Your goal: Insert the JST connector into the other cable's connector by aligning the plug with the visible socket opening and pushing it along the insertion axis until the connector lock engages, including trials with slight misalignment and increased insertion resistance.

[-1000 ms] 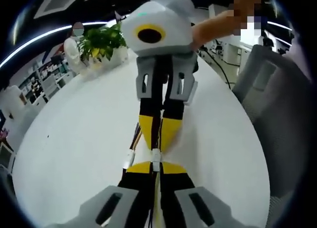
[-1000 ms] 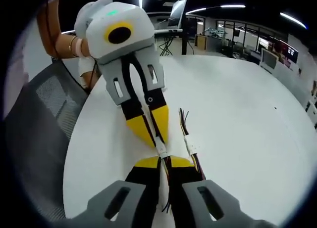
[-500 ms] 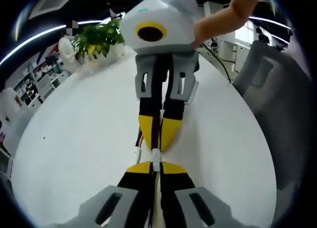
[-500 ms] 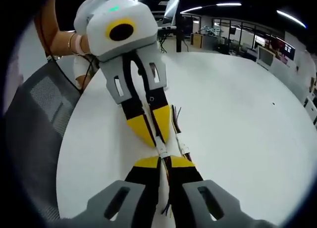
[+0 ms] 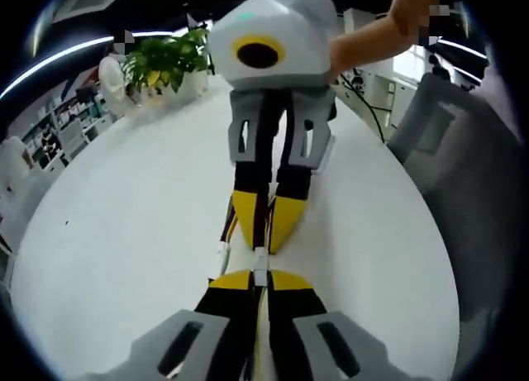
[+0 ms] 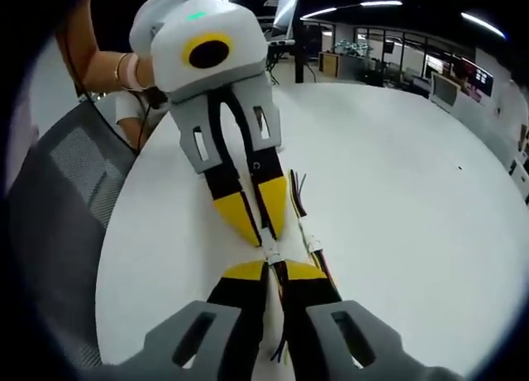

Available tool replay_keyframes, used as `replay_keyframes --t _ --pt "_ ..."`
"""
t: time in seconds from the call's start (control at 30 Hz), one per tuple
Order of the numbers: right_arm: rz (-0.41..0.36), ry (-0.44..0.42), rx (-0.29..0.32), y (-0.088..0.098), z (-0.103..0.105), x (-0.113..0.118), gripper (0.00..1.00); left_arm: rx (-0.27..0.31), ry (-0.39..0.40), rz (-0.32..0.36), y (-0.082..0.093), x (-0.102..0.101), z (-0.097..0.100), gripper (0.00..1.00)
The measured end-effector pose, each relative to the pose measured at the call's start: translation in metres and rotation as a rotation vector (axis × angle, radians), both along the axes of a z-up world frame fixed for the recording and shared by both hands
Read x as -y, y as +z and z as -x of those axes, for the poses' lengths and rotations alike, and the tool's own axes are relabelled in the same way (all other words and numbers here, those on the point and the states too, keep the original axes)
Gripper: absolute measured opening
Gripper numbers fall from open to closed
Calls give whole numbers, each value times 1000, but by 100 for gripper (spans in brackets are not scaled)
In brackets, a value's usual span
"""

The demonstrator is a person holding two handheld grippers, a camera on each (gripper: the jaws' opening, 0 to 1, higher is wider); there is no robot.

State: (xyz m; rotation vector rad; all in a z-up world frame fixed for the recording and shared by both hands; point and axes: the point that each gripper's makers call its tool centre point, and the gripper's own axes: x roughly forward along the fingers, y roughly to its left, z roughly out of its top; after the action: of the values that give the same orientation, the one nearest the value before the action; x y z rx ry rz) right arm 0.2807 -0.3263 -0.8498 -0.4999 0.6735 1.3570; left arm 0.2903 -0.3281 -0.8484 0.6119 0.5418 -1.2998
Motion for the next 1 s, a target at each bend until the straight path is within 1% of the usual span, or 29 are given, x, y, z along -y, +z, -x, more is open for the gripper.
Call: replay_keyframes --t 0.07,0.13,0.33,0.4,0.47,0.57,0.73,0.83,0.87,0.93,1.0 --pt "4 -4 2 0 1 0 4 0 -1 5 0 0 0 1" --pt "11 4 13 0 2 -1 4 1 14 15 1 0 -1 4" --pt "12 2 21 0 1 0 4 12 34 2 2 -3 -2 8" --pt "11 -1 18 -1 -1 0 4 5 46 6 2 -4 -1 9" --pt "6 -4 22 -1 -1 1 4 -26 89 31 1 -5 0 10" --pt "-9 -13 22 -1 -2 1 4 -27 122 45 1 -8 -1 11" --pt "-10 -19 27 -1 -2 1 5 -33 160 55 1 -8 0 11" --pt "1 -20 48 -1 -3 3 4 -8 166 49 1 -8 0 11" --pt "6 -17 59 -2 -5 4 4 -8 166 50 2 -8 0 11" --pt "10 -25 54 -2 -5 6 5 -37 174 55 1 -8 2 12" --pt "20 -36 54 -2 -7 9 7 -21 175 41 2 -9 2 14"
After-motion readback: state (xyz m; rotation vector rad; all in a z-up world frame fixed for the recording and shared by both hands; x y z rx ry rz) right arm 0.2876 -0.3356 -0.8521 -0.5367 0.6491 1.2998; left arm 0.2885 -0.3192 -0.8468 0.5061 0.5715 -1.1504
